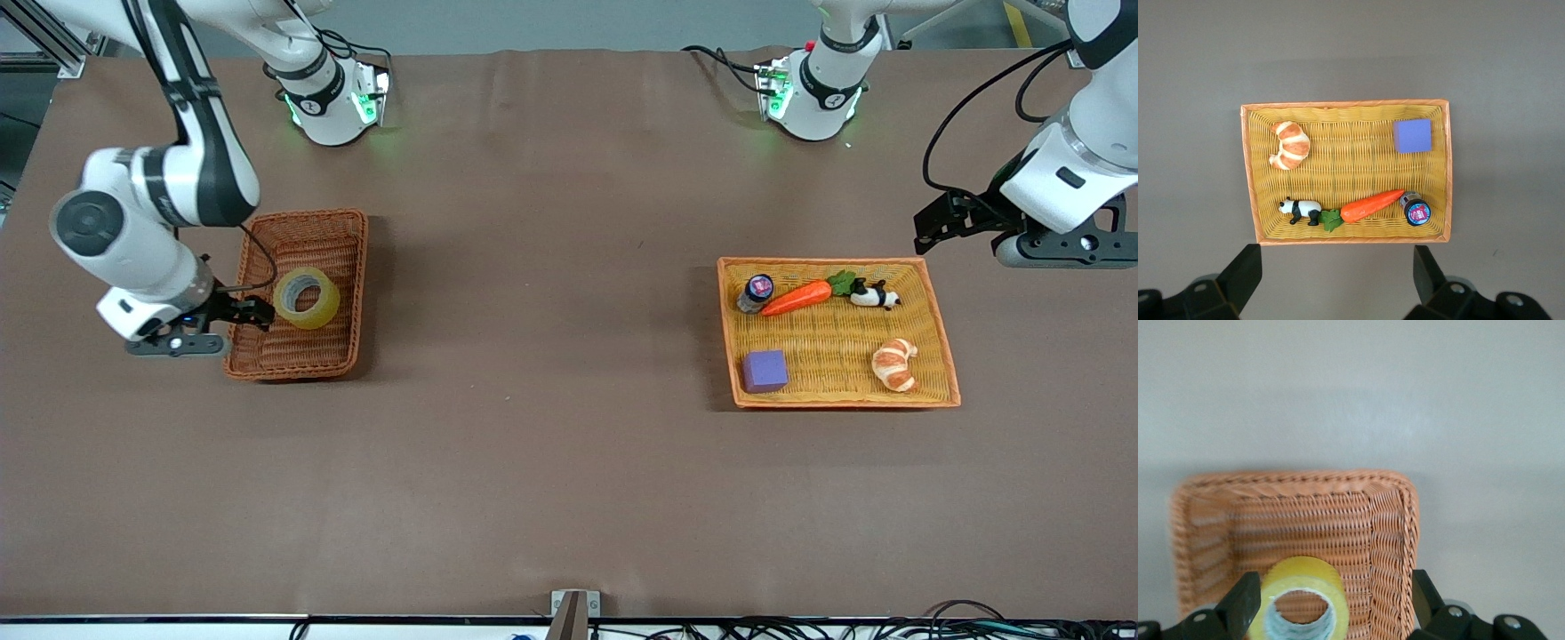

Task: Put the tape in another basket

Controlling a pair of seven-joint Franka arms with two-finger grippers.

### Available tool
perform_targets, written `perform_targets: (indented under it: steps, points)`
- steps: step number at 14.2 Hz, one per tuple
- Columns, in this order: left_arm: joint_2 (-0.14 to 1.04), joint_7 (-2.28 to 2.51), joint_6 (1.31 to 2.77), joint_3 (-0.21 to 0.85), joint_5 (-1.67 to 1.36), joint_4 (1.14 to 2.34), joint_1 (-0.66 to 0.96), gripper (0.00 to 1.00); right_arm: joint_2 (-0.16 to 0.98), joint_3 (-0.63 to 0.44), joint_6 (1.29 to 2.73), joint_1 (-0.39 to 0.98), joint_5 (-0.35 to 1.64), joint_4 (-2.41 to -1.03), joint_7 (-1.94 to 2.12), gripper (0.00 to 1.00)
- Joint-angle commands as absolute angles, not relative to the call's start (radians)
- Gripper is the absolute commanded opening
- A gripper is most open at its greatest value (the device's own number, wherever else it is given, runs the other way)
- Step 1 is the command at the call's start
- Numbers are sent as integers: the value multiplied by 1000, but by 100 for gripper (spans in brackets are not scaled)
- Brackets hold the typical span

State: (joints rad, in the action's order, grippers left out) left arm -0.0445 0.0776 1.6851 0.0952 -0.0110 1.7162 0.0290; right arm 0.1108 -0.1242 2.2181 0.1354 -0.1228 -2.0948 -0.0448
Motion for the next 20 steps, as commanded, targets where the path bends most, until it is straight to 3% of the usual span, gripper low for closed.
perform_targets:
  steps: [1,7,11,14,20]
  points:
    - [-35,74,1687,100,-17,1704,25,100,89,-107,2050,126,-81,-1946,-29,100]
    - [-26,71,1681,100,-15,1692,23,100,91,-103,1712,123,-51,-1616,-25,100]
    - [-26,72,1687,100,2,1694,23,100,77,-100,1568,104,-48,-1504,-26,100]
    - [-25,72,1689,100,2,1694,25,100,2,-103,1529,106,-29,-1514,-20,100]
    - [-37,66,1689,109,8,1698,28,100,-2,-112,1534,103,-18,-1526,-18,100]
